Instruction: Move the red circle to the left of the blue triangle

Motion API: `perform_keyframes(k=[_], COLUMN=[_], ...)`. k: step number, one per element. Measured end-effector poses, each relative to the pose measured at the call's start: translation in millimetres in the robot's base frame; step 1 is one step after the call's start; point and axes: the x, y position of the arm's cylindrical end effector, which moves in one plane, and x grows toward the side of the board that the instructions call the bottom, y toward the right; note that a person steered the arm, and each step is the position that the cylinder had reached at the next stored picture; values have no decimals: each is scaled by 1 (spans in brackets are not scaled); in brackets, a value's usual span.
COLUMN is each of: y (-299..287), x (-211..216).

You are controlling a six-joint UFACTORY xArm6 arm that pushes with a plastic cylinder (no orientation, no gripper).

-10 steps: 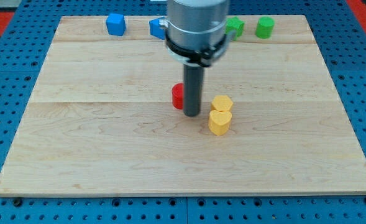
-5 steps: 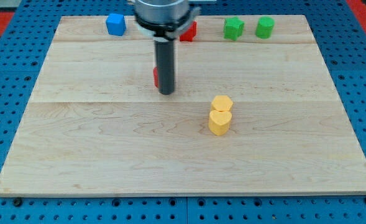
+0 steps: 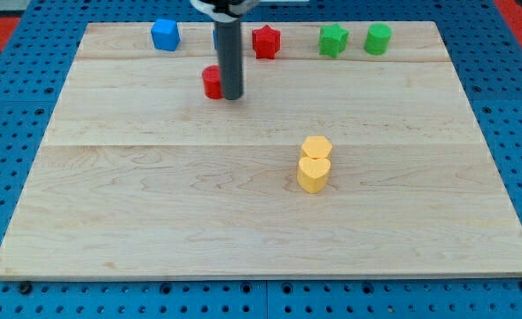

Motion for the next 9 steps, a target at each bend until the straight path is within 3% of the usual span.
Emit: perform_keyframes(k=[1, 3, 4, 7, 9], y=[-49, -72, -84, -77, -77], x=[-20, -17, -42, -33, -84])
